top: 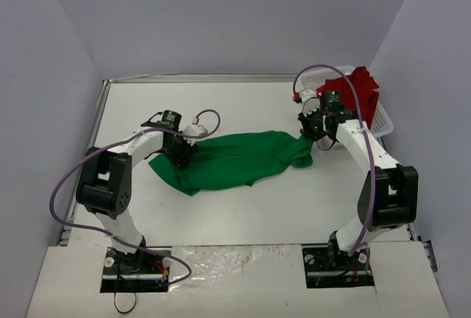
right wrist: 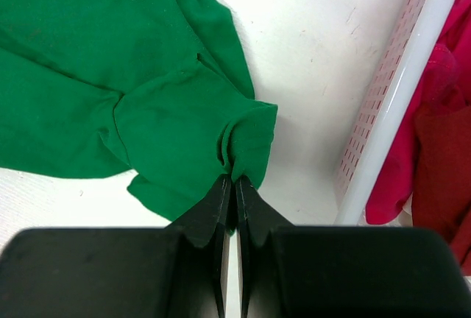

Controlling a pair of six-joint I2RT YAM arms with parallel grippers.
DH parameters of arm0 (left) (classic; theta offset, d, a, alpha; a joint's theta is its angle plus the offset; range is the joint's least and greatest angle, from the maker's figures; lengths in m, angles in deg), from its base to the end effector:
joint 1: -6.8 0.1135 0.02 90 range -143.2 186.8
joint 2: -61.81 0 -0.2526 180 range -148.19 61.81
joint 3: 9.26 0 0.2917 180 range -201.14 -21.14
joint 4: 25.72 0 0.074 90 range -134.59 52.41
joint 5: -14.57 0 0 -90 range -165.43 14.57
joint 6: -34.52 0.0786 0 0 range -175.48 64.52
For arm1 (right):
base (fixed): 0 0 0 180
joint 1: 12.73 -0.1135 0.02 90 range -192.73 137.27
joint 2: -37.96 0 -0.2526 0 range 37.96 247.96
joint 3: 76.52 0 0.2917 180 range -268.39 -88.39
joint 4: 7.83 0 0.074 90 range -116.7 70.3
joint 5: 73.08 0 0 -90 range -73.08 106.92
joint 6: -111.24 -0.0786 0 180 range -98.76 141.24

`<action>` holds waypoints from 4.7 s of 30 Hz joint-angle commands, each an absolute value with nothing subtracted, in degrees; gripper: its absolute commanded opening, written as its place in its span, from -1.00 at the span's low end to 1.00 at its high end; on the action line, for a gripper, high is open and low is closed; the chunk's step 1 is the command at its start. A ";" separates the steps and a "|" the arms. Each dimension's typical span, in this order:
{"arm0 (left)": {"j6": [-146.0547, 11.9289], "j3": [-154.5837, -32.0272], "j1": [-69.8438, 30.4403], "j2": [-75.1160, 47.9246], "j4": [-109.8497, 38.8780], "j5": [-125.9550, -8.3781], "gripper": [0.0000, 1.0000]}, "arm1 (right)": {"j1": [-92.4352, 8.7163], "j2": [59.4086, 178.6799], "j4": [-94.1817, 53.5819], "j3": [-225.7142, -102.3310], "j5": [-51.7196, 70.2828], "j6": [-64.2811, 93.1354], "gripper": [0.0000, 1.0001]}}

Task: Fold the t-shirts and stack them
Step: Flatten out the tshirt

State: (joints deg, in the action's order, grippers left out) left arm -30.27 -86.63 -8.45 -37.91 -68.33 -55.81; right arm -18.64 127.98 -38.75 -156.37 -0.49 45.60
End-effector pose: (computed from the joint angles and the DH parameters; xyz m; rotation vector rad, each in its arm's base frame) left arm 0.3742 -0.1294 0.1174 1.0119 2.4517 -0.4054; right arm 0.4149 0.0666 0.2167 -0.7384 2.1302 0.1759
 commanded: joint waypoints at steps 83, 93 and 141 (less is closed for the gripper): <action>-36.14 -90.03 -8.66 -18.23 -80.22 -30.70 -0.12 | -14.84 97.81 -53.28 -158.44 -2.24 43.74 -1.00; -34.57 -96.27 -17.54 -34.33 -79.95 -30.69 -0.22 | -14.23 99.49 -51.43 -155.28 -2.41 43.21 -1.00; -31.67 -103.75 -23.17 -53.07 -82.24 -29.63 -0.95 | -13.00 101.60 -48.44 -150.18 -2.94 43.92 -1.00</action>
State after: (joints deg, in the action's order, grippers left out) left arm -33.35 -103.53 -22.68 -55.57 -80.07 -29.41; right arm -13.40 101.60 -49.44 -150.65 -2.85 43.77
